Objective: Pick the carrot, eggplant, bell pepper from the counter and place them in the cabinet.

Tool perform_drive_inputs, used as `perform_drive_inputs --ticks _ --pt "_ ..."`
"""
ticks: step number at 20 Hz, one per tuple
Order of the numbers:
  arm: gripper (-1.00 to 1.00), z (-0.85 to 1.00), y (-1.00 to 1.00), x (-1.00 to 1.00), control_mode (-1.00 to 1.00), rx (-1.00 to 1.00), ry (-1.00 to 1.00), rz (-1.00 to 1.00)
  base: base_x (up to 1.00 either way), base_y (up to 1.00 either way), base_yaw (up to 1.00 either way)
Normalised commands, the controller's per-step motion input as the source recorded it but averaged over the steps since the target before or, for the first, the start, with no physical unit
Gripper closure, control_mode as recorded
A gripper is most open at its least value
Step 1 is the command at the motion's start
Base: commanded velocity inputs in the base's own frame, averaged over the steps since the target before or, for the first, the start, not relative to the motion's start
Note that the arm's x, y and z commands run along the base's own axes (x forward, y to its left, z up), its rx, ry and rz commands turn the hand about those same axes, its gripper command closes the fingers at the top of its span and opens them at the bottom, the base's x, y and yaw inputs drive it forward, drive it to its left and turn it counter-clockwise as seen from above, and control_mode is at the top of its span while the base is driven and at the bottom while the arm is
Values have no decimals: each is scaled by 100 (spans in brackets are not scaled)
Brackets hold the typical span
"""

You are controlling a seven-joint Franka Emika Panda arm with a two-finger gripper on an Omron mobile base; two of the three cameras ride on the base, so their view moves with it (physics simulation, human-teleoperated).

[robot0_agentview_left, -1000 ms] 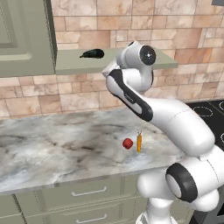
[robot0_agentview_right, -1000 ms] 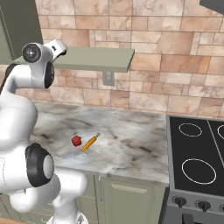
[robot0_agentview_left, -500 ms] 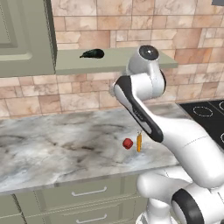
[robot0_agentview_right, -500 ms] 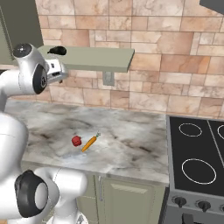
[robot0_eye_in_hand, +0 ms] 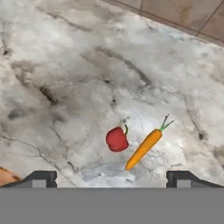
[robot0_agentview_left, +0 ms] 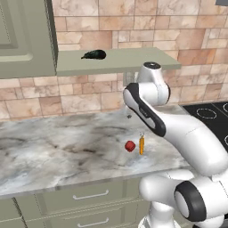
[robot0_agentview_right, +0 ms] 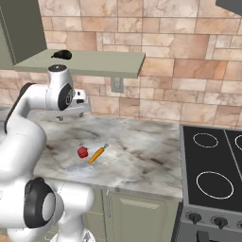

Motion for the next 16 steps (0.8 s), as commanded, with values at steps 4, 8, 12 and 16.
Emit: perform_drive_inputs --ticks 4,8,12,16 --pt "-100 -100 0 -1 -100 0 25 -2 0 0 0" --pt "-100 -100 0 -6 -100 0 10 0 0 0 0" --pt "-100 -100 0 -4 -100 -1 -1 0 0 0 0" --pt "-100 -100 0 1 -100 -4 -10 0 0 0 0"
